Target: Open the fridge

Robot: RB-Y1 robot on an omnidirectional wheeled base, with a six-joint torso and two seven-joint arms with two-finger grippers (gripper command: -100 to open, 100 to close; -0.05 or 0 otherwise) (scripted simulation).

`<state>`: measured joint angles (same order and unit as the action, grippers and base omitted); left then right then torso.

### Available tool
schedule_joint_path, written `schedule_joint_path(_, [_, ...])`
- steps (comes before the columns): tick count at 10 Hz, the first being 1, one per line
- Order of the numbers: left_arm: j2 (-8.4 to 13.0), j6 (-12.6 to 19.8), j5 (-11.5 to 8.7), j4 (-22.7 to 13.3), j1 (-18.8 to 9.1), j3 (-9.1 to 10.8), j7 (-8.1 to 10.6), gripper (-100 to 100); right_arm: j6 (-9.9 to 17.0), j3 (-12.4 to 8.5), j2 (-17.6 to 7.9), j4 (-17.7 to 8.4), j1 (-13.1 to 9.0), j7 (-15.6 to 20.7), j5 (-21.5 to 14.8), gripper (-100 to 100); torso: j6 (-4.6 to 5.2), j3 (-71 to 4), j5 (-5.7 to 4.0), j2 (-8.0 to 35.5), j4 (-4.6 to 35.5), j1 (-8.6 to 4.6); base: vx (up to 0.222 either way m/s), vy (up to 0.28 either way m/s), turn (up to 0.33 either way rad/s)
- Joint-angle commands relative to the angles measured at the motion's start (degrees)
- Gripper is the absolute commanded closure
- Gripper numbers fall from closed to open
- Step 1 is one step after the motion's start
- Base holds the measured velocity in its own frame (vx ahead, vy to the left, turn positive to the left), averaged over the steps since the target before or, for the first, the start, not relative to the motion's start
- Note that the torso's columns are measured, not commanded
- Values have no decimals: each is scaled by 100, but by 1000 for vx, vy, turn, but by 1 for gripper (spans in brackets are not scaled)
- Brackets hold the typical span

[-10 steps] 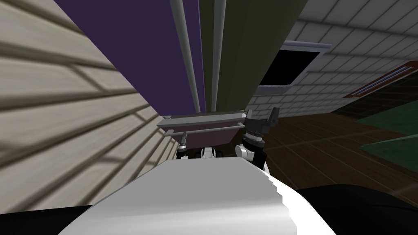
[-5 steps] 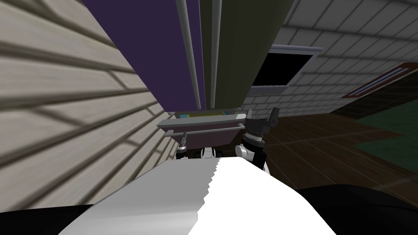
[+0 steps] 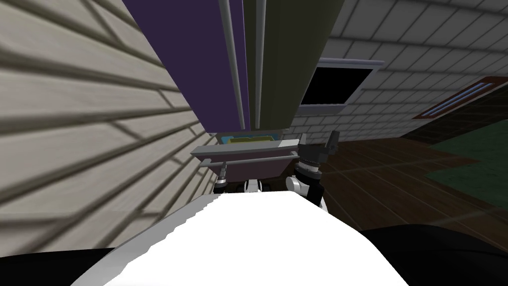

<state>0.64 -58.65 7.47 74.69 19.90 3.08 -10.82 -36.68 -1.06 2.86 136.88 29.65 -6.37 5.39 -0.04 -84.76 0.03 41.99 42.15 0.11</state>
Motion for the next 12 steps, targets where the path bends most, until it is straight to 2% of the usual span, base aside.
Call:
schedule_joint_path(1, [13,-14,20,40,103,-25,18,100,0,0,0,0,0,0,0,0,-3,17,4,22,1,1,-169,-23,21])
schedule_joint_path(3, [26,-29,38,84,187,-50,38,100,0,0,0,0,-1,0,0,0,-3,23,5,31,0,-2,-204,-14,20])
schedule_joint_path(4, [64,149,17,229,75,-24,87,-100,0,0,0,-1,-1,0,0,0,-5,22,5,28,0,5,-133,-20,-7])
schedule_joint_path(12, [381,1419,-90,888,-556,215,343,-100,0,0,0,0,1,0,0,0,-2,36,-33,71,53,-36,-63,-28,-17])
